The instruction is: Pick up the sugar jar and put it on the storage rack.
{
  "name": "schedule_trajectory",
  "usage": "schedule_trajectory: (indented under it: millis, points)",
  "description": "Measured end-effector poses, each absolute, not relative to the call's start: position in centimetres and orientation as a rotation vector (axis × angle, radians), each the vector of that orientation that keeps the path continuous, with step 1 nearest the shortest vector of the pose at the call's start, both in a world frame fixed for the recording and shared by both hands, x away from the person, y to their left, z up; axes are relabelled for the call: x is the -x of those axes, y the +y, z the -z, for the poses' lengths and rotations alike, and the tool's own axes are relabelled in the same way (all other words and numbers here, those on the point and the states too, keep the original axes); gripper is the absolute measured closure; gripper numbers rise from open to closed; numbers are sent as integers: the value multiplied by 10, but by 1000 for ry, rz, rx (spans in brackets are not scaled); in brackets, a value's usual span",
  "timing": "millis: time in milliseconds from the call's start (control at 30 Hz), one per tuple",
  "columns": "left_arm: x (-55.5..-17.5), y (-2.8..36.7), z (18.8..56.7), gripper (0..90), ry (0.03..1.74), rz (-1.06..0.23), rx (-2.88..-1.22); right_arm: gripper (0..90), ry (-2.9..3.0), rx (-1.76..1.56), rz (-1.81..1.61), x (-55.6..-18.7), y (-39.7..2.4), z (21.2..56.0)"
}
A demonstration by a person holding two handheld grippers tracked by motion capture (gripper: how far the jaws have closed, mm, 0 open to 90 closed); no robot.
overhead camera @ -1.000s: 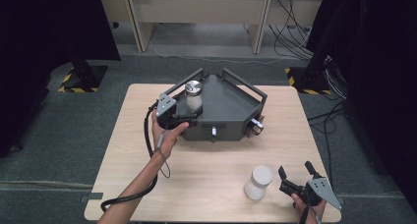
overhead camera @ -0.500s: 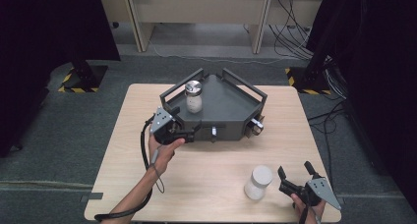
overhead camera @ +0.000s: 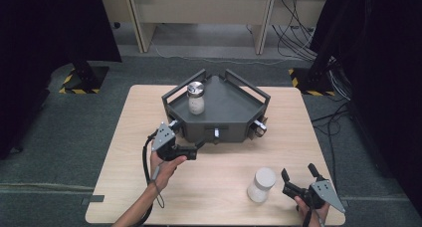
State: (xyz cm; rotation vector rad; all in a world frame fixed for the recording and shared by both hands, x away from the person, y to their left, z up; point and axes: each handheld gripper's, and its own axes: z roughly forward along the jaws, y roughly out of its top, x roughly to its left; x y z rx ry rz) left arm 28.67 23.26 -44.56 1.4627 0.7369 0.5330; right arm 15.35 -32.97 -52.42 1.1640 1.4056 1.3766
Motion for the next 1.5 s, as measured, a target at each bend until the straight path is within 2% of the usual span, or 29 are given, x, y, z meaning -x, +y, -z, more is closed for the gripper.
schedule_trajectory:
  millis: [1500]
  points:
    - [-254, 256, 505, 0, 731, -525, -1522, 15, 1398, -1151, -1378, -149, -332, 524]
